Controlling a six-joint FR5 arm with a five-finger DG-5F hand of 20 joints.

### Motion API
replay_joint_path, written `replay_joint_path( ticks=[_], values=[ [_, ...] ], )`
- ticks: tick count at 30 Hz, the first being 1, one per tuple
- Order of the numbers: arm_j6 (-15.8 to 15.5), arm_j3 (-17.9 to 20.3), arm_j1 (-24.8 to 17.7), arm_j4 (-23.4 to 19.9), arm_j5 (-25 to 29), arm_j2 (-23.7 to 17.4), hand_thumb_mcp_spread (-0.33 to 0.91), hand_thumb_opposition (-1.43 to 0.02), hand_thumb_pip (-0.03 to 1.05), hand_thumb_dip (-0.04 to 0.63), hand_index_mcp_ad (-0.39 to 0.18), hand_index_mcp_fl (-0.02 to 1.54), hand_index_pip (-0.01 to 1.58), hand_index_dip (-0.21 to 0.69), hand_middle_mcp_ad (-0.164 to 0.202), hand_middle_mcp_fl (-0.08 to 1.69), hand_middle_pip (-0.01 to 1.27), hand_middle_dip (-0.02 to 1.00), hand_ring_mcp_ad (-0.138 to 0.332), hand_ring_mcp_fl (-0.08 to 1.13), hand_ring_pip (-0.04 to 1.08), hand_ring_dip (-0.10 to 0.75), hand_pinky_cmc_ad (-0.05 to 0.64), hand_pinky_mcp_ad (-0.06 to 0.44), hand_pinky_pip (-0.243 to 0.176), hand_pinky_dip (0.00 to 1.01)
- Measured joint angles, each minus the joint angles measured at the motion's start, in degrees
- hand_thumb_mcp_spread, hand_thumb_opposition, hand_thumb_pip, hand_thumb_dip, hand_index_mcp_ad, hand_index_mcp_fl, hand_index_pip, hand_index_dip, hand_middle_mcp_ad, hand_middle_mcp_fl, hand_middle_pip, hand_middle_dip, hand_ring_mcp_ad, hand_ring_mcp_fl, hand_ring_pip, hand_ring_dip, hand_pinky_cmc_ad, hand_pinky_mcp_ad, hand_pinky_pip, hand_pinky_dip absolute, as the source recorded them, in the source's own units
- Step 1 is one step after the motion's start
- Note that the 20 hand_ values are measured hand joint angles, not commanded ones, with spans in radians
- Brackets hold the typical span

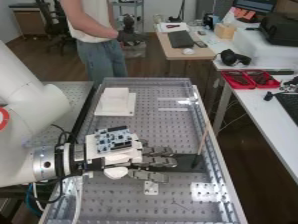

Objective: Grab the bearing and place it in the white container

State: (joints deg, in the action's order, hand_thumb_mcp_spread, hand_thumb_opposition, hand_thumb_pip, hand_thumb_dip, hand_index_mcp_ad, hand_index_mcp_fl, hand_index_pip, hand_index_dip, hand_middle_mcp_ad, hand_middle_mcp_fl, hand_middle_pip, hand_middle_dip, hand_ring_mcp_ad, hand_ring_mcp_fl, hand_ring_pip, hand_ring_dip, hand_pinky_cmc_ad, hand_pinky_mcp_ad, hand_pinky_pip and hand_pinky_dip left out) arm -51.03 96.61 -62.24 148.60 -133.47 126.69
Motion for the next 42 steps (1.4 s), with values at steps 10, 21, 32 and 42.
replay_joint_path(
  ticks=[10, 21, 32, 42],
  values=[
    [0.06, 0.88, 0.17, -0.22, -0.22, -0.48, 0.43, -0.86, 0.65, 0.337, -0.152, 0.16, 1.33, 0.138, 0.045, 0.02, 0.14, 0.17, 0.126, 0.01, 0.10, 0.073, 0.363, 0.297, -0.075, 0.19],
    [-0.80, 0.92, -0.05, -0.07, -0.28, -0.57, 0.42, -0.86, 0.70, 0.337, -0.154, 0.14, 1.33, 0.133, 0.042, 0.02, 0.14, 0.17, 0.126, 0.01, 0.10, 0.073, 0.363, 0.297, -0.075, 0.19],
    [-1.46, 0.50, -0.01, 0.41, -0.57, -0.23, 0.42, -0.87, 0.67, 0.337, -0.152, 0.10, 1.33, 0.133, 0.042, 0.01, 0.14, 0.17, 0.126, 0.01, 0.09, 0.073, 0.363, 0.293, -0.075, 0.18],
    [-1.07, 1.16, 0.24, -0.80, -0.45, -0.53, 0.42, -0.87, 0.67, 0.333, -0.152, 0.14, 1.35, 0.136, 0.042, 0.00, 0.14, 0.17, 0.126, 0.01, 0.09, 0.073, 0.363, 0.293, -0.075, 0.18]
  ],
)
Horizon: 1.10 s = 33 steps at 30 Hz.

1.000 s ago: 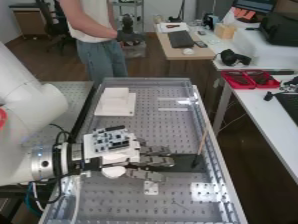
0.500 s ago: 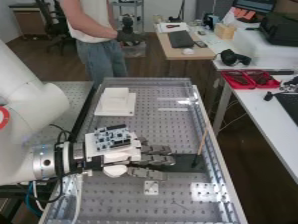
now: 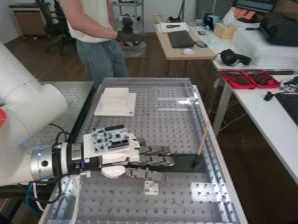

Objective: Grab the bearing and place it in the white container

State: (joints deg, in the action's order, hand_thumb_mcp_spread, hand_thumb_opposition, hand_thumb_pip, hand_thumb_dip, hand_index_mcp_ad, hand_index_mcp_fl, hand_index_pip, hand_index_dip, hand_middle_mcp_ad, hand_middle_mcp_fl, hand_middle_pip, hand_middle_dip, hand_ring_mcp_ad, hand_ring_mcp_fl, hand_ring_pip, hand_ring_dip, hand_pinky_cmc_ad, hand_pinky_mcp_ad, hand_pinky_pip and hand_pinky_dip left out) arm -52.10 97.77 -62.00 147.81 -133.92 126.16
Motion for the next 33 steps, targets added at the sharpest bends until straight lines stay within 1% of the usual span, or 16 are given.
replay_joint_path(
  ticks=[5, 7, 9, 16, 19, 25, 33],
  values=[
    [-0.18, 0.06, -0.07, -0.61, 0.32, 0.14, 0.42, -0.87, 0.65, 0.333, -0.152, 0.14, 1.35, 0.133, 0.042, 0.00, 0.14, 0.17, 0.126, 0.01, 0.09, 0.073, 0.363, 0.293, -0.075, 0.18],
    [-0.29, 0.05, -0.07, -0.69, 0.37, 0.22, 0.42, -0.87, 0.65, 0.333, -0.155, 0.17, 1.35, 0.136, 0.040, 0.00, 0.14, 0.17, 0.126, 0.01, 0.09, 0.073, 0.363, 0.293, -0.075, 0.18],
    [-0.33, 0.02, -0.06, -0.66, 0.42, 0.30, 0.42, -0.87, 0.65, 0.333, -0.152, 0.17, 1.37, 0.133, 0.042, 0.01, 0.14, 0.17, 0.126, 0.01, 0.09, 0.073, 0.363, 0.293, -0.075, 0.18],
    [-0.38, 0.00, -0.02, -0.67, 0.58, 0.39, 0.42, -0.87, 0.65, 0.333, -0.152, 0.17, 1.37, 0.136, 0.042, 0.00, 0.13, 0.17, 0.124, 0.01, 0.09, 0.073, 0.363, 0.293, -0.075, 0.18],
    [-0.37, 0.01, -0.04, -0.70, 0.67, 0.50, 0.42, -0.87, 0.65, 0.333, -0.152, 0.15, 1.37, 0.124, 0.042, 0.00, 0.14, 0.18, 0.124, 0.01, 0.09, 0.073, 0.363, 0.293, -0.075, 0.18],
    [0.14, 0.04, -0.07, -1.08, 0.63, 0.50, 0.42, -0.87, 0.65, 0.333, -0.152, 0.19, 1.36, 0.122, 0.042, 0.00, 0.14, 0.18, 0.124, 0.01, 0.09, 0.073, 0.363, 0.293, -0.075, 0.18],
    [0.85, -0.15, -0.19, -1.25, 0.32, 0.40, 0.42, -0.87, 0.65, 0.333, -0.152, 0.19, 1.36, 0.122, 0.042, 0.00, 0.14, 0.19, 0.124, 0.01, 0.09, 0.073, 0.363, 0.288, -0.075, 0.18]
  ],
)
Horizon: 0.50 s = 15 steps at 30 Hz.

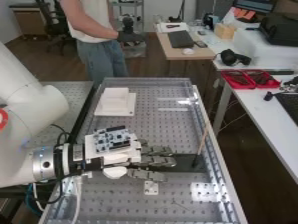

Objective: Grab the bearing and place it in the white container

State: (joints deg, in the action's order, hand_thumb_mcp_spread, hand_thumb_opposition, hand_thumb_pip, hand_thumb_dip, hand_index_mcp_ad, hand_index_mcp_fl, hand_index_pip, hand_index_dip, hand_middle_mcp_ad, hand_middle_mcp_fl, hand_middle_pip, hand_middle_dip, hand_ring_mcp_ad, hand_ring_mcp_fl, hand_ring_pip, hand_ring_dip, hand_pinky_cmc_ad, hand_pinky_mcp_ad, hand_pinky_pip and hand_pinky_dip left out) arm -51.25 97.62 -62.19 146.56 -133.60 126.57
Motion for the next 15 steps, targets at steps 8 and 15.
replay_joint_path(
  ticks=[8, 15],
  values=[
    [-0.36, -0.12, 0.01, 0.32, -0.15, 0.11, 0.42, -0.87, 0.65, 0.333, -0.152, 0.18, 1.36, 0.122, 0.042, 0.00, 0.14, 0.19, 0.117, 0.01, 0.09, 0.073, 0.360, 0.286, -0.075, 0.18],
    [-0.16, 0.16, 0.13, 0.07, -0.25, -0.02, 0.42, -0.87, 0.65, 0.333, -0.152, 0.18, 1.36, 0.122, 0.044, 0.00, 0.14, 0.19, 0.117, 0.01, 0.09, 0.073, 0.360, 0.283, -0.075, 0.18]
  ],
)
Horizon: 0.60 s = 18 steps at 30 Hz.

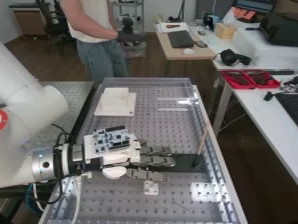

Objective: Grab the bearing and place it in the white container

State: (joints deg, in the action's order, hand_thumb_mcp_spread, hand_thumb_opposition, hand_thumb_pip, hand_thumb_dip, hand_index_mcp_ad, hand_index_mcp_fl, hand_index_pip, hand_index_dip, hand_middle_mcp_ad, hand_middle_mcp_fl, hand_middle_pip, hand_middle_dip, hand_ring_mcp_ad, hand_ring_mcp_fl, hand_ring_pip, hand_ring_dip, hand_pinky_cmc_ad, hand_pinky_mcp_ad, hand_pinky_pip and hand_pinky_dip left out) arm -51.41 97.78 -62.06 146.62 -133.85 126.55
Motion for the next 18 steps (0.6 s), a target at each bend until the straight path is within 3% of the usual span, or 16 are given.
replay_joint_path(
  ticks=[18],
  values=[
    [0.19, 0.22, 0.01, -0.21, 0.21, -0.04, 0.42, -0.87, 0.65, 0.333, -0.152, 0.12, 1.36, 0.122, 0.044, 0.00, 0.14, 0.19, 0.115, 0.01, 0.10, 0.073, 0.360, 0.283, -0.075, 0.18]
  ],
)
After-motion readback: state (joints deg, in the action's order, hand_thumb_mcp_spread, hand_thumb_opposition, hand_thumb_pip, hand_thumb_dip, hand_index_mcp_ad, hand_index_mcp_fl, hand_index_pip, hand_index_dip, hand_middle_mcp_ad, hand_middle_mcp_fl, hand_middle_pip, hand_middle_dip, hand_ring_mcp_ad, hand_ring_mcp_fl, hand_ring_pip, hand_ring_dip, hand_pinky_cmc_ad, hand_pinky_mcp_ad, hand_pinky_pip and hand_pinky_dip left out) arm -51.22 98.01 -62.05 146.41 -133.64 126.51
